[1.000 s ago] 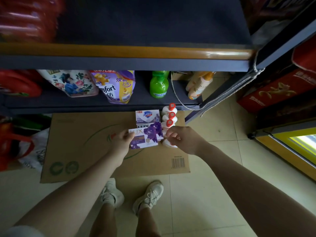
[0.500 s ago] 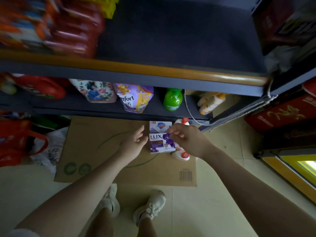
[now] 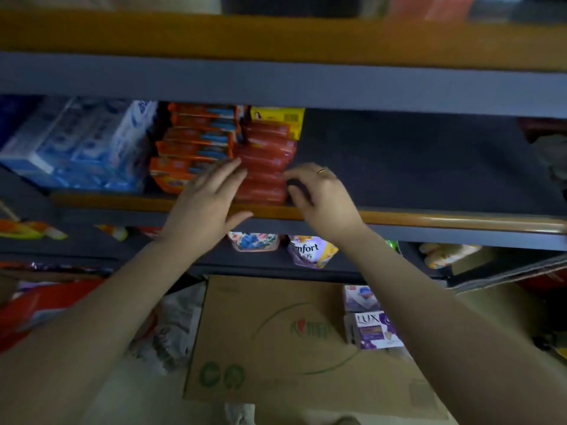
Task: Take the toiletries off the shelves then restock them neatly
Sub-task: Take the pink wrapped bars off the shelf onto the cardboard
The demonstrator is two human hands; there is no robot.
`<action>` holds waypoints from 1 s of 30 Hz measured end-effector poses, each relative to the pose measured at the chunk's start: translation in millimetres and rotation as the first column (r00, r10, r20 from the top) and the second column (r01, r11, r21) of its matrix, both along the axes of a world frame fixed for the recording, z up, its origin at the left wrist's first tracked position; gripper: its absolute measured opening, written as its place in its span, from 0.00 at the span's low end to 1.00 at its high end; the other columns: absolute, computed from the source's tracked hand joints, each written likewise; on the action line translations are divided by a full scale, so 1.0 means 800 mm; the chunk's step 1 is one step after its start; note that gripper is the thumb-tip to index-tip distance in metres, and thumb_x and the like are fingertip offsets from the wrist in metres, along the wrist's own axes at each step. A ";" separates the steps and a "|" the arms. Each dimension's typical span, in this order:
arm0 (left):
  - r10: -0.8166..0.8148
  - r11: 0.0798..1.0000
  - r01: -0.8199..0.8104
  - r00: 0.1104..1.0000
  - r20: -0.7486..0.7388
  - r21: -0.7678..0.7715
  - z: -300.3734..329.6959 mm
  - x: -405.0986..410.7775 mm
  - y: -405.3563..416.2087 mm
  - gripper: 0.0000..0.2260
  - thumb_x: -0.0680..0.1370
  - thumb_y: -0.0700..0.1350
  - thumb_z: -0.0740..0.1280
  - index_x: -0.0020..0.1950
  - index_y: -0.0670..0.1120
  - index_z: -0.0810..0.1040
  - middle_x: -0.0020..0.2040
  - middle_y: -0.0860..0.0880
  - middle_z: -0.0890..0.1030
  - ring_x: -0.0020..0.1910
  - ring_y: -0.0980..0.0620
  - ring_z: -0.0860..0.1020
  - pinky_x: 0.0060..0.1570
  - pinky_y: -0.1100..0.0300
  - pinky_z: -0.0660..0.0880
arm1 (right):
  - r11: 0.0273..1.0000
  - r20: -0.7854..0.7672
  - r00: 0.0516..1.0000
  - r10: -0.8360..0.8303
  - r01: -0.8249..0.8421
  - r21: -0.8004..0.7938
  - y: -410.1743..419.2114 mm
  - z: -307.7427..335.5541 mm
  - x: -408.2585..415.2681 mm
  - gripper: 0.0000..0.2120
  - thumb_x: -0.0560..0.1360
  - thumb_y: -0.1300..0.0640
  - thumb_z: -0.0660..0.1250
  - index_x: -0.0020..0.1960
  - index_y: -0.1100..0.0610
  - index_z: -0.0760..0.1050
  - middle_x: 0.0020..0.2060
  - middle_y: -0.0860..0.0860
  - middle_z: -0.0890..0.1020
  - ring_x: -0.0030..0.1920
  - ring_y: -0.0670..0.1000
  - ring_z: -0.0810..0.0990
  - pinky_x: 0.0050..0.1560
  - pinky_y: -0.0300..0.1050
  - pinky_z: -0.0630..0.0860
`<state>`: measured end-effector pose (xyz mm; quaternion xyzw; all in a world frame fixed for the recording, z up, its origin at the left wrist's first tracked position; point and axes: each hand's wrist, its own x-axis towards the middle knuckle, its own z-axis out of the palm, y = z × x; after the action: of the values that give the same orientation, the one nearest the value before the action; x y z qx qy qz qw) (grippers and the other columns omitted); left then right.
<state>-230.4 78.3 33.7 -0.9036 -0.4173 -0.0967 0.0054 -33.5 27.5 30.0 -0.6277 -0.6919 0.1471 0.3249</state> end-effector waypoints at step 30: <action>-0.168 0.962 0.223 0.938 0.304 -0.158 -0.011 -0.034 0.018 0.27 0.77 0.45 0.66 0.73 0.41 0.62 0.73 0.45 0.63 0.74 0.50 0.56 0.70 0.58 0.51 | 0.933 0.276 0.958 -0.075 0.166 -0.320 0.014 0.022 0.006 0.20 0.78 0.53 0.63 0.66 0.62 0.70 0.57 0.60 0.76 0.55 0.58 0.75 0.51 0.44 0.69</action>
<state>-258.0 92.7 25.0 -0.9133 -0.3286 -0.1871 -0.1513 -28.8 39.0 47.9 -0.7296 -0.6524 0.1606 0.1271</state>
